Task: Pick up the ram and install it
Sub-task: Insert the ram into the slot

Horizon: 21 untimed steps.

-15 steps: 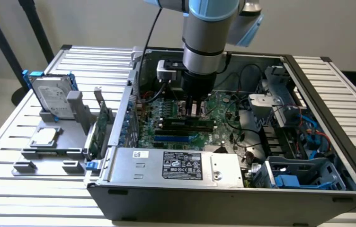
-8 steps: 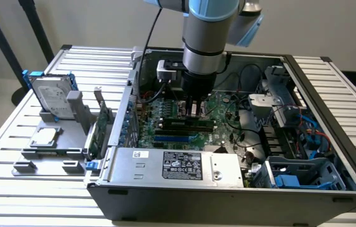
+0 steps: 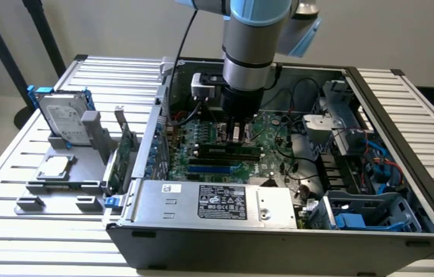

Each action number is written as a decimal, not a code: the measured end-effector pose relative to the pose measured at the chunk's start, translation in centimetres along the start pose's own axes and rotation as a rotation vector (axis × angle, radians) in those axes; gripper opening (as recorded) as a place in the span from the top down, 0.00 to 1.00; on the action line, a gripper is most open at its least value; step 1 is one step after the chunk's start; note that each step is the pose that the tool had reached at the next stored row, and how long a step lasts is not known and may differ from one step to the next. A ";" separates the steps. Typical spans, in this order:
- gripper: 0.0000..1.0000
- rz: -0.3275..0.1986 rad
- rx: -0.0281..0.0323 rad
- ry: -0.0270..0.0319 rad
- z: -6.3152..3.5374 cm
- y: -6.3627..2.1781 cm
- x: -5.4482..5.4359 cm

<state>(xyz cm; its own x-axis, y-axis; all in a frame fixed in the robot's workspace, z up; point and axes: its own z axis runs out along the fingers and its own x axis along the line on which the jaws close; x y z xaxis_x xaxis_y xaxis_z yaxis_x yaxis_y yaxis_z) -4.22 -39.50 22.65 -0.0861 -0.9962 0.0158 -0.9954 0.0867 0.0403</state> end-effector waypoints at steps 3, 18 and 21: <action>0.86 0.001 -0.0001 0.0002 0.03 0.00 0.0; 0.86 0.001 0.0002 0.0033 0.27 -0.01 0.0; 0.86 0.001 0.0003 0.0040 0.32 -0.01 0.0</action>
<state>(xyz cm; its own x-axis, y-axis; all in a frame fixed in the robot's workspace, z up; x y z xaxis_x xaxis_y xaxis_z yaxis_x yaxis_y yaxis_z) -4.22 -39.47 22.32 -0.0869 -0.9960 0.0199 -0.9953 0.0877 0.0400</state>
